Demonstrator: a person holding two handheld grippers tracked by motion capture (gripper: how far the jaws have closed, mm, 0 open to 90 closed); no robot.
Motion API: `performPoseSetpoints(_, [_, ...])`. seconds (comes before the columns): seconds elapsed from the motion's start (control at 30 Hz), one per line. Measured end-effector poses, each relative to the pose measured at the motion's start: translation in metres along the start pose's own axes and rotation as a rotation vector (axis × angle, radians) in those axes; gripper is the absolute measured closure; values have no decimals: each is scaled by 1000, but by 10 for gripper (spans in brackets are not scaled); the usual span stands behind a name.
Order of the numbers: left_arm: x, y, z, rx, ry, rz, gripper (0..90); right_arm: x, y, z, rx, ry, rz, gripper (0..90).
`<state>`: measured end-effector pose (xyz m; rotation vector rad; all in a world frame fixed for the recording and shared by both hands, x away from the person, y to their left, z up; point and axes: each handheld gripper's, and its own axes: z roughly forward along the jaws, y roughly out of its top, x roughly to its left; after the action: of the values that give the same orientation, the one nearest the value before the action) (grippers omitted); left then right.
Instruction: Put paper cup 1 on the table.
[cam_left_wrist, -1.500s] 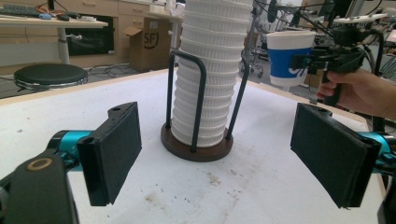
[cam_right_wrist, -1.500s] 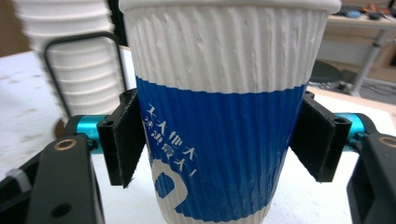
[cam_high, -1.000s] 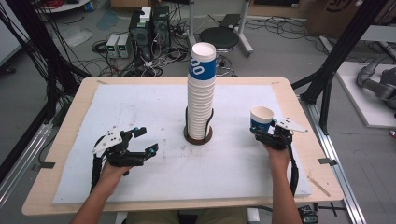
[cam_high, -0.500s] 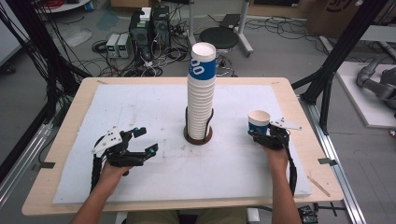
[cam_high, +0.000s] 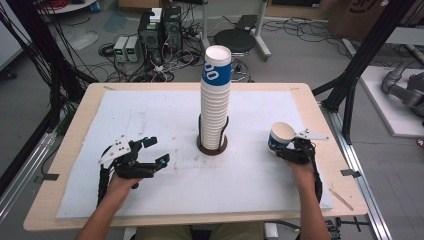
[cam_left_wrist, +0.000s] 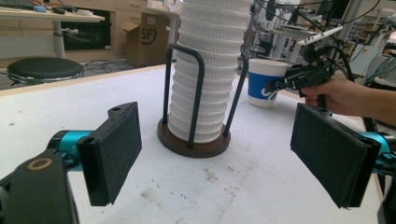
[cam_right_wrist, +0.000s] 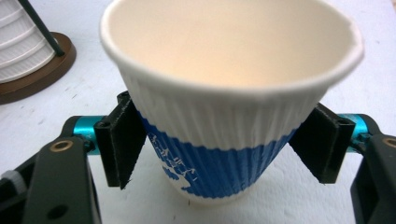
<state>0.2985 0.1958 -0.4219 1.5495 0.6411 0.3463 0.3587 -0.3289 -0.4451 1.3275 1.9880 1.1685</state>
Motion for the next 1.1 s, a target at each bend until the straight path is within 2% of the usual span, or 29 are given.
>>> performPoseSetpoints(0.17, [0,-1,1,1,-5,-14,163,-1,-7,-7,-9,14,18,240])
performPoseSetpoints(0.4, [0,0,1,-6,-5,-22,163,-1,-10,-9,8,20,-12,194])
performPoseSetpoints(0.7, [1,-1,0,-4,-8,-27,163,-6,-14,-20,17,30,8,187])
performPoseSetpoints(0.83, [1,-1,0,-6,-8,-25,163,-5,-16,-29,23,33,15,188])
performPoseSetpoints(1.1, [3,1,-3,-8,17,-9,163,3,-17,-59,-37,74,1,188])
